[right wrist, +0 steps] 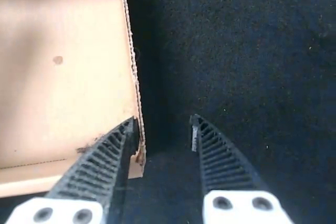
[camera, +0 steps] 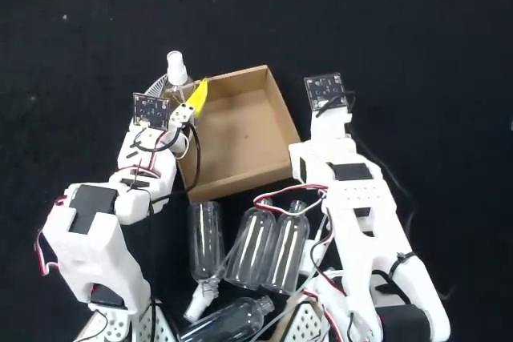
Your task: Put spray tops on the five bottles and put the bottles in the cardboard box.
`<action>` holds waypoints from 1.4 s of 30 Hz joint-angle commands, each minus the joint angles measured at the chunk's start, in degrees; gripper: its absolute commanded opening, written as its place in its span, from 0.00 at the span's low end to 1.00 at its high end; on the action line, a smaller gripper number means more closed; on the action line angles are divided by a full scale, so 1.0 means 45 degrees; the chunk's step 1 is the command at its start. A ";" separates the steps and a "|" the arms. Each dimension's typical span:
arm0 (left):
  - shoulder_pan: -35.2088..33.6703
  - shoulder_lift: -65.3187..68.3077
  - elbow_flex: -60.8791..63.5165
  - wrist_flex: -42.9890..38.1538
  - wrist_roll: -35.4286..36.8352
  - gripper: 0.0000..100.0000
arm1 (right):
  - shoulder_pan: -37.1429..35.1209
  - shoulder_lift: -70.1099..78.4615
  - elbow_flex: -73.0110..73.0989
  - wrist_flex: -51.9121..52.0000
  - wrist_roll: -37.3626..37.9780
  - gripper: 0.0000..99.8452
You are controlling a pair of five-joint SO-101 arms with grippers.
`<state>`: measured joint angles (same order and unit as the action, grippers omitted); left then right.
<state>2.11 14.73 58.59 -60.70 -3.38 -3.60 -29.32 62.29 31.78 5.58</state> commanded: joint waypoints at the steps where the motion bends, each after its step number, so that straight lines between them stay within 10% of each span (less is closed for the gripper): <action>1: -0.0381 -0.0234 -0.0127 -0.0039 0.0020 0.21 | 0.0371 -0.0420 -0.0029 -0.0195 0.0098 0.13; 9: -0.0400 -0.0606 -0.0010 0.0059 0.0039 0.36 | 0.0371 -0.0420 -0.0029 -0.0195 0.0098 0.13; 25: -0.0576 -0.3966 0.1885 0.0391 -0.0039 0.34 | 0.0371 -0.0420 -0.0029 -0.0195 0.0098 0.13; 42: -0.0830 -1.2425 0.2237 1.3910 0.0039 0.34 | 0.0371 -0.0381 -0.0010 -0.0195 0.0098 0.13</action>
<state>-0.97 -34.51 69.49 -5.76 -3.56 -3.52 -29.32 62.37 31.78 5.58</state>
